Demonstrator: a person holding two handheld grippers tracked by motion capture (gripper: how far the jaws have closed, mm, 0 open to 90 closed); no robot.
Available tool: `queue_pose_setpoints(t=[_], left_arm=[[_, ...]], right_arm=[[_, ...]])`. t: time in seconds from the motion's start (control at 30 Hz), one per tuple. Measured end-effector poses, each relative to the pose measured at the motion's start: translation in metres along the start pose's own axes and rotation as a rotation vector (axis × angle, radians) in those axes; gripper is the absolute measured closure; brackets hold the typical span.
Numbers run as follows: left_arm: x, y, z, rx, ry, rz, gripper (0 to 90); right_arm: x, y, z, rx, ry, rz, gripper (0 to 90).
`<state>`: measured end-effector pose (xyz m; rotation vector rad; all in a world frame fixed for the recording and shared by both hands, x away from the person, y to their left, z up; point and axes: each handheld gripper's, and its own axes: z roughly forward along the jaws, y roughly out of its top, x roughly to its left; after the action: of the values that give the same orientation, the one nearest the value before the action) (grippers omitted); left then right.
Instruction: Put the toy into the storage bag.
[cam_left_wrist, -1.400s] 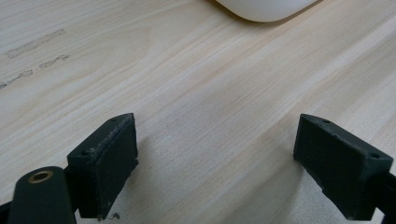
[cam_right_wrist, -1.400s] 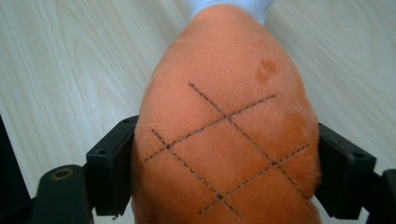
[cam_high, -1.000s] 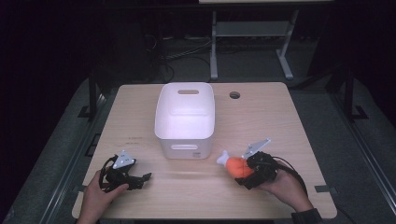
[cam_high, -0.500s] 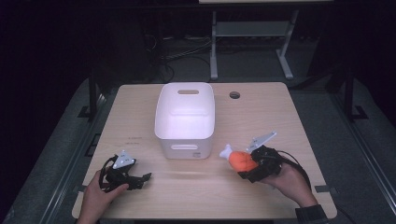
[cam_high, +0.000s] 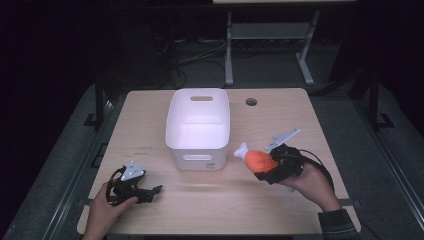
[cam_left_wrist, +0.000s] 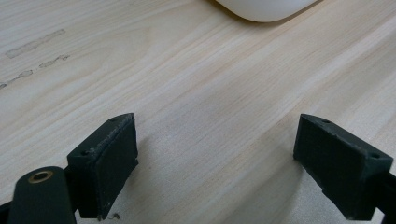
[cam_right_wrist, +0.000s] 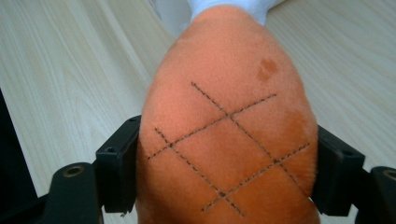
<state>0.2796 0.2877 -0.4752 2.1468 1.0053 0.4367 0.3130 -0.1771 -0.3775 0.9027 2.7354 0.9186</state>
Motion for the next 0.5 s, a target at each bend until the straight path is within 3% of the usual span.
queue_pose_setpoints(t=[0.5], left_arm=[[0.000, 0.000, 0.000, 0.002, 0.000, 0.003, 12.7]], right_arm=[[-0.007, 0.020, -0.019, -0.030, 0.001, 0.000, 24.3]])
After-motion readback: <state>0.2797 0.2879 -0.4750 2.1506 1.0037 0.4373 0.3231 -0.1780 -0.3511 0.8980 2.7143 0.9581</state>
